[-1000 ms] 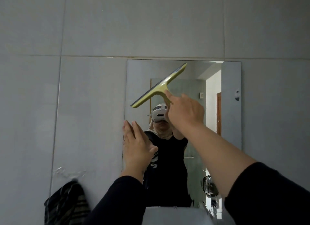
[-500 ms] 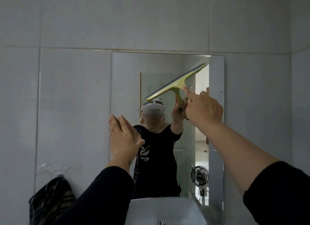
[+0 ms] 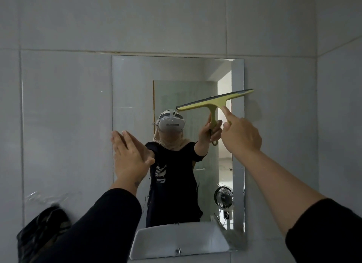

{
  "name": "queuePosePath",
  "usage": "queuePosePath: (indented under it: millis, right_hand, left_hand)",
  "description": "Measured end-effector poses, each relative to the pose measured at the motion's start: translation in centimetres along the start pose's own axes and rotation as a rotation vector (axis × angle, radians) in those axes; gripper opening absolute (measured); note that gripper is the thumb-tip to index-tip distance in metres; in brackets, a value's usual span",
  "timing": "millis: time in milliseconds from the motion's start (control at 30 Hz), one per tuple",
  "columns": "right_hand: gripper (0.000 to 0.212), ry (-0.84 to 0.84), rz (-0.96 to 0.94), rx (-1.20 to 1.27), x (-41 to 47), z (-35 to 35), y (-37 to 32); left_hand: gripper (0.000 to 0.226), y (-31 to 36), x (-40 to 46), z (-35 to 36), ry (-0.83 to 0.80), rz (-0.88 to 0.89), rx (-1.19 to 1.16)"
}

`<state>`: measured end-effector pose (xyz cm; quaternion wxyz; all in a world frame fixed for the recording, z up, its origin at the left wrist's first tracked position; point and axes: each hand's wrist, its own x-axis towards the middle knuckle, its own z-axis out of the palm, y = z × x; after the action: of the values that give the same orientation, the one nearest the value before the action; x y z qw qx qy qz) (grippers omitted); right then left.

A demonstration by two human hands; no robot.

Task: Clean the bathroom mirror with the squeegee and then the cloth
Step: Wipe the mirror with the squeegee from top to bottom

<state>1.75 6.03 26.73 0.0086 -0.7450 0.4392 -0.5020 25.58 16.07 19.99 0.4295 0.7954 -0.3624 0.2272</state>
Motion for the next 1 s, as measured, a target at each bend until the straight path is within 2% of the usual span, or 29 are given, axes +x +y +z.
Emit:
queuePosePath:
  millis: [267, 433, 767, 1000]
  right_hand:
    - [0.051, -0.001, 0.105, 0.250, -2.8, 4.2, -2.4]
    - [0.050, 0.037, 0.032, 0.336, -3.8, 5.6, -6.0]
    - [0.055, -0.084, -0.429, 0.049, -5.1, 7.8, -12.6]
    - [0.059, -0.080, -0.556, -0.187, -2.9, 6.0, -12.0]
  left_hand:
    - [0.120, -0.3, 0.1, 0.1, 0.001, -0.001, -0.015]
    - [0.118, -0.8, -0.5, -0.4, 0.094, -0.037, -0.017]
    - [0.120, -2.9, -2.3, 1.2, 0.005, -0.103, -0.038]
    - [0.120, -3.2, -2.4, 1.6, 0.030, -0.076, -0.065]
